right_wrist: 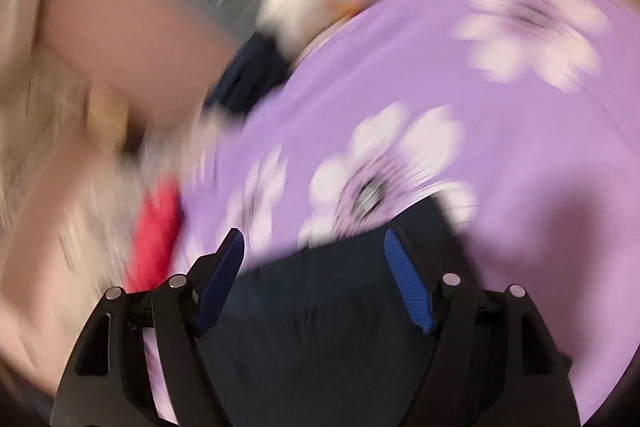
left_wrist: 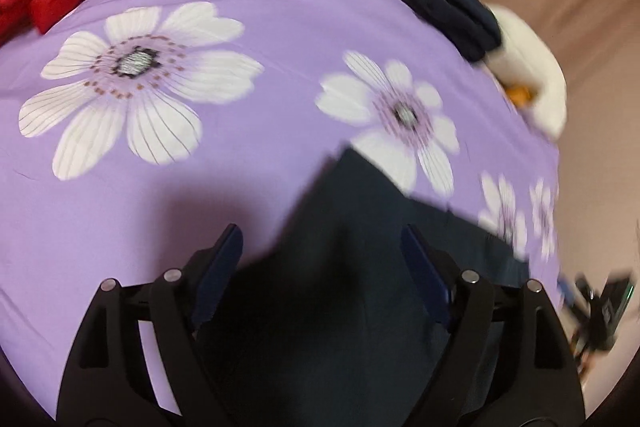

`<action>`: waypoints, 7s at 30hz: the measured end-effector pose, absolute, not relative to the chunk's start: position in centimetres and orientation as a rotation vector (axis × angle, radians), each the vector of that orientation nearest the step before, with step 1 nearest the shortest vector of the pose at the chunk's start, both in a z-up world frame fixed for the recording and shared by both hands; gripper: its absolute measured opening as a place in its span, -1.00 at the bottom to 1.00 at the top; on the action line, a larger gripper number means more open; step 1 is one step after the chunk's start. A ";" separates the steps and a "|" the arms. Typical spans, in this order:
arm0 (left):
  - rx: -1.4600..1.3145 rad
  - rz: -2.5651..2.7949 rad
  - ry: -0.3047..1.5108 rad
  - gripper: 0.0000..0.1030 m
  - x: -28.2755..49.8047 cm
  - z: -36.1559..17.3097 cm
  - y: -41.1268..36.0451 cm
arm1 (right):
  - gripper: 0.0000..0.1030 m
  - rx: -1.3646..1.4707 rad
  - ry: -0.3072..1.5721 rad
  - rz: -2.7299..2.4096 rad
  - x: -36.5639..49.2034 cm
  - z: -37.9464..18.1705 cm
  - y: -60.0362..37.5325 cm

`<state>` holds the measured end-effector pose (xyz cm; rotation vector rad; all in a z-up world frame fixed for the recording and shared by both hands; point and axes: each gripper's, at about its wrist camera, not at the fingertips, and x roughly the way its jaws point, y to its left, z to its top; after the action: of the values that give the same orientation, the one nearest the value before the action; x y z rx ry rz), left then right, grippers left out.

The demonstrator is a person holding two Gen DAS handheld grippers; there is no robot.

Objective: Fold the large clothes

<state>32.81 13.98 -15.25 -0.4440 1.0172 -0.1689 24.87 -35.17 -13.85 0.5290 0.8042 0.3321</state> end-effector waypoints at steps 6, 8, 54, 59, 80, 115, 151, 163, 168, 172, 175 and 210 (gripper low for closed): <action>-0.344 -0.263 1.023 0.68 28.3 -16.3 10.6 | 0.42 -0.092 0.868 0.502 26.6 -15.5 -21.3; -0.292 -0.274 1.013 0.70 27.5 -16.4 9.8 | 0.42 -0.218 0.862 0.513 27.4 -16.4 -19.0; -0.014 -0.346 1.053 0.79 33.9 -20.5 -2.5 | -0.49 -0.297 0.928 0.460 29.4 -20.3 -19.7; -0.089 -0.310 1.048 0.79 36.0 -20.2 -1.1 | -0.49 -0.210 0.924 0.337 32.1 -21.1 -20.9; -0.074 -0.297 0.999 0.76 20.5 -17.0 9.1 | -0.20 -0.047 0.881 0.219 13.8 -17.2 -27.6; 0.075 -0.387 0.955 0.77 12.5 -17.5 -0.6 | 0.10 0.011 0.782 0.295 7.6 -18.2 -18.1; -0.044 -0.220 0.926 0.82 10.2 -19.8 9.1 | 0.09 0.138 0.778 0.154 2.8 -20.4 -25.4; -0.061 -0.187 0.912 0.82 9.5 -19.9 10.3 | 0.11 0.260 0.784 0.064 1.4 -20.7 -29.9; -0.077 -0.190 0.919 0.82 9.5 -20.1 10.8 | 0.11 0.267 0.781 0.049 1.1 -20.9 -30.6; -0.100 -0.194 0.926 0.81 9.5 -20.1 11.2 | 0.11 0.295 0.779 0.025 0.7 -21.1 -31.8; -0.098 -0.188 0.928 0.81 9.5 -20.1 11.3 | 0.11 0.293 0.774 0.004 0.3 -21.0 -32.5; -0.040 -0.182 0.846 0.79 9.1 -15.6 8.2 | 0.27 0.097 0.696 0.076 0.9 -16.6 -26.7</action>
<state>9.06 8.24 -15.60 -0.0398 0.8462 -0.1819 0.89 -26.66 -16.64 0.0968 0.6963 0.0759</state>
